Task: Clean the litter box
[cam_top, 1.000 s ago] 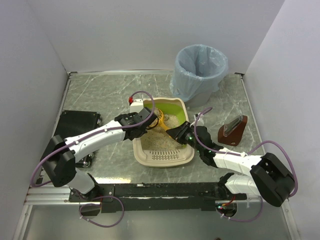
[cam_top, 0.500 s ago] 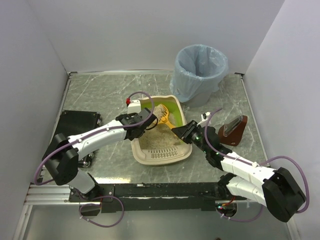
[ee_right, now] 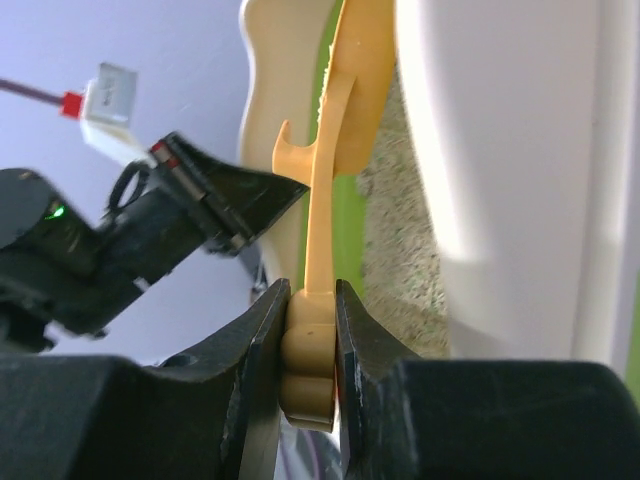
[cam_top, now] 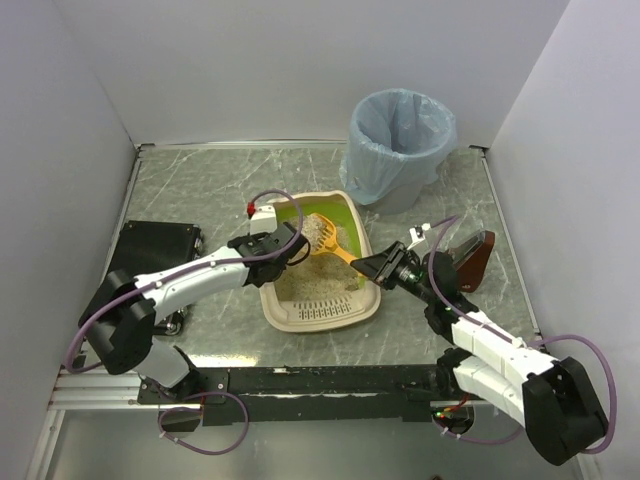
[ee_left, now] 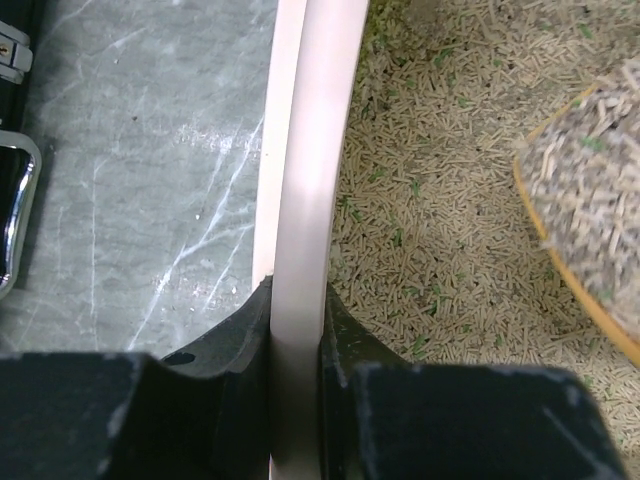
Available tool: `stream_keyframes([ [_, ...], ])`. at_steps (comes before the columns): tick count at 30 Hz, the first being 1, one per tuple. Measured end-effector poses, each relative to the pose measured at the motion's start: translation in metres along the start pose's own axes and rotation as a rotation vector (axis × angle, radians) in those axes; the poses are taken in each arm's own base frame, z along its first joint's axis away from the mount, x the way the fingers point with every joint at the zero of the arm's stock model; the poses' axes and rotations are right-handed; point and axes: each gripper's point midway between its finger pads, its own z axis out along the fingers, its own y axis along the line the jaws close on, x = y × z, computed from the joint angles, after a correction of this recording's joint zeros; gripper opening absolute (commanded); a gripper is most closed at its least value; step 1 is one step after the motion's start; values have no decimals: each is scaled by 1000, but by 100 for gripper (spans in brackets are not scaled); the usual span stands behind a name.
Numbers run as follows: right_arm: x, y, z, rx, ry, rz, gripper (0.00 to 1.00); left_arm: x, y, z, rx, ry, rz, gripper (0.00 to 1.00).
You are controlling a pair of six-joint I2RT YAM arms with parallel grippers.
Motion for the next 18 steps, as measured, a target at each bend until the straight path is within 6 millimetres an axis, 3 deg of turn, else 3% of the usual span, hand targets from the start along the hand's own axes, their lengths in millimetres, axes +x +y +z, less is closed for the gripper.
stream_keyframes([
  [11,-5,9,-19,-141,147,62,0,-3,12,-6,29,-20,-23,1],
  [18,8,21,-22,-237,283,121,0,-5,16,-8,42,-31,-13,1],
])
